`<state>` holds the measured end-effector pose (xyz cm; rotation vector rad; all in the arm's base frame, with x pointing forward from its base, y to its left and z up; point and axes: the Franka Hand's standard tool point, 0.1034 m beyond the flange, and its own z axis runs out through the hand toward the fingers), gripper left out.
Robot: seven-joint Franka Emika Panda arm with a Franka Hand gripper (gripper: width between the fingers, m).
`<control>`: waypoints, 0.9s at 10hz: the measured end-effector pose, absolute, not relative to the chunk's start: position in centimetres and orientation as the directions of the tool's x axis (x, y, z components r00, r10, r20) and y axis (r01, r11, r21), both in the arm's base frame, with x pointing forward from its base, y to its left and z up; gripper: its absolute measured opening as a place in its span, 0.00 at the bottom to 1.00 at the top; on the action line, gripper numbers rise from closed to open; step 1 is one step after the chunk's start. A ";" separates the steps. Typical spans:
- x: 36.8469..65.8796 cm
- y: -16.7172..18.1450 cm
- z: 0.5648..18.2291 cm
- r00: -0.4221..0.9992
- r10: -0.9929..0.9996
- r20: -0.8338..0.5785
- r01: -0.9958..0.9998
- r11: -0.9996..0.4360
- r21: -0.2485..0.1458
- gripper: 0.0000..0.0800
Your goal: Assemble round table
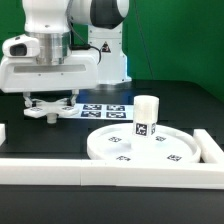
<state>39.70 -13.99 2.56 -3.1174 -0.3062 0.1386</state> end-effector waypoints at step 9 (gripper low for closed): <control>40.7 -11.8 5.2 0.993 0.104 -0.054 0.102 -0.994 -0.038 0.56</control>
Offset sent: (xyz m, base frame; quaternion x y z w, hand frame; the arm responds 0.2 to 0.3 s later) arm 0.0015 -0.0050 -0.0028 0.0020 0.0041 -0.0045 1.0000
